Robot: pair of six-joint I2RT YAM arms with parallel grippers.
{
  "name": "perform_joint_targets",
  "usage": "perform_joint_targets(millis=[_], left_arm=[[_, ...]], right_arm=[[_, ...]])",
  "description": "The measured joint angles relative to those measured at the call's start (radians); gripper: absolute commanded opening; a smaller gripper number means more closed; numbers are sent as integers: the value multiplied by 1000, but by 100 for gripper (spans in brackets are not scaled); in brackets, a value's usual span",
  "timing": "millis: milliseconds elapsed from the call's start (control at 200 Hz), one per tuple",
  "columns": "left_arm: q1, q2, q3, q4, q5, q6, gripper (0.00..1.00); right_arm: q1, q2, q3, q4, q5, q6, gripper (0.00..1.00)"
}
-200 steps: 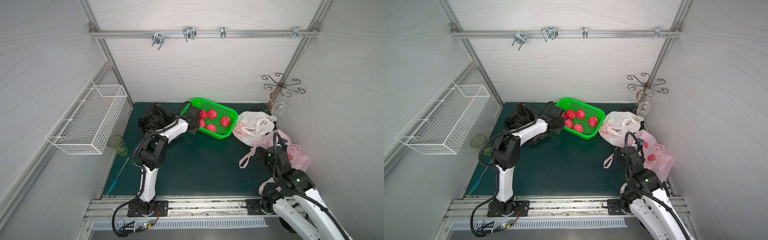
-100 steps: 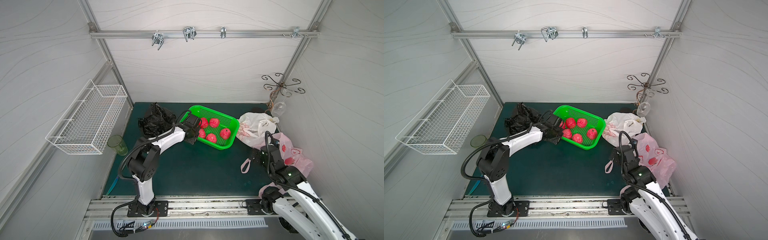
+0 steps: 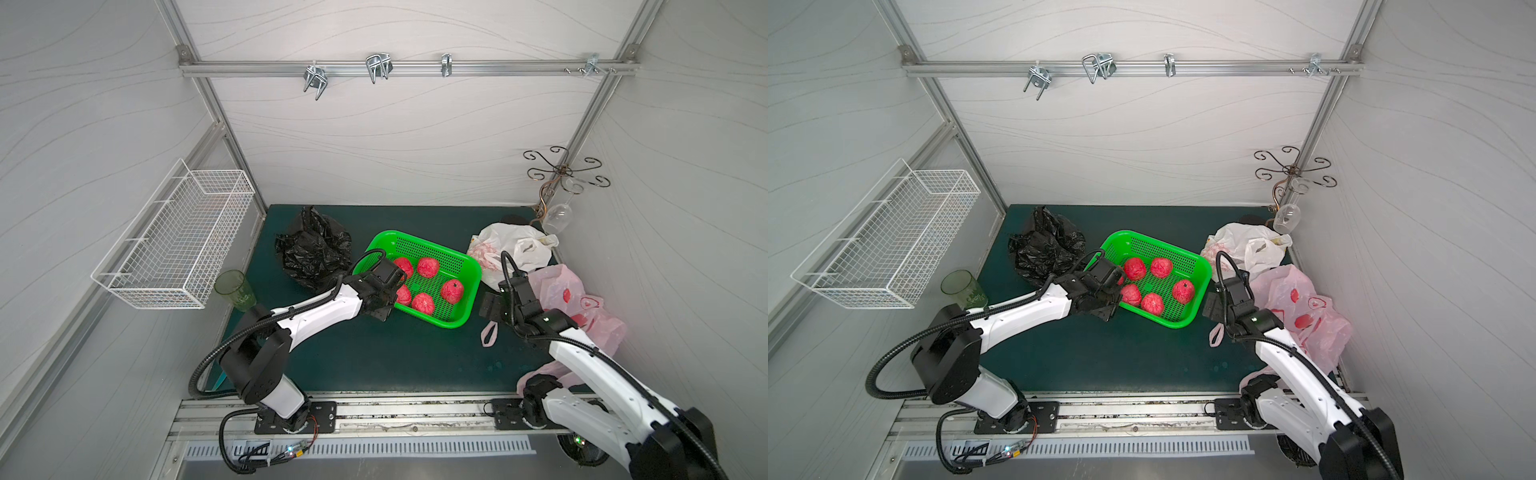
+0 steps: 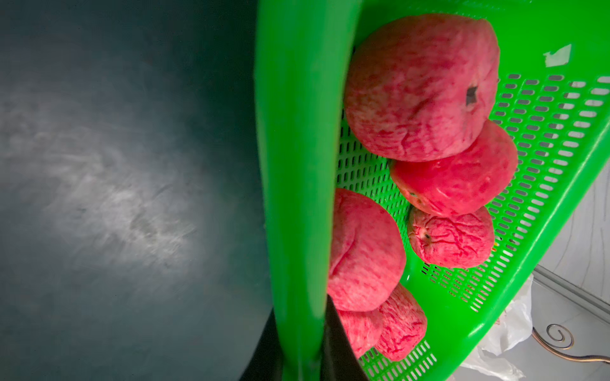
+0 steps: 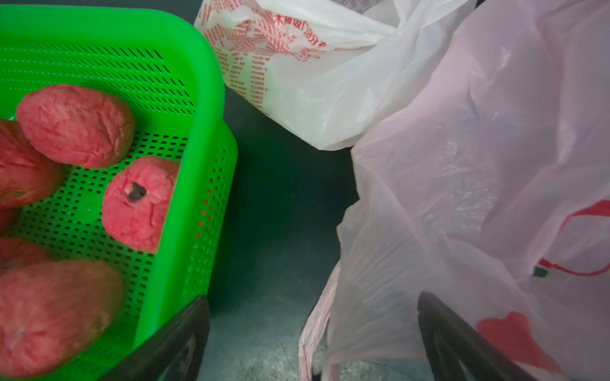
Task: Untie the knot of a plastic bag & take out the apple
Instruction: Move the basket to the center of the board.
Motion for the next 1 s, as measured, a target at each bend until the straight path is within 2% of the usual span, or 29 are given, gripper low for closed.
perform_joint_targets(millis=[120,220,310,445,535,600,670,815,915,1000], left_arm=[[-45,-83,-78,0,-9,-25,22],[-71,-134,-121,-14,2,-46,46],[-88,-178,-148,-34,8,-52,59],[-96,-263,-171,-56,2,-52,60],[-96,-357,-185,-78,-46,-20,62],[-83,-452,-200,-82,-92,36,68],[-30,-560,-221,-73,-120,125,76],[174,-725,-303,-9,-122,412,82],[293,-753,-370,57,-84,622,82],[335,-702,-395,104,-41,770,82]], right_arm=[[0,16,43,23,-35,0,99],[0,18,57,44,-53,0,99],[0,31,63,49,-60,0,99],[0,76,66,51,-67,1,99],[0,101,66,53,-70,3,99],[0,116,68,58,-71,6,99],[0,136,82,60,-77,9,99],[0,190,119,80,-97,20,99],[1,220,130,94,-112,30,99],[2,237,133,99,-119,32,99]])
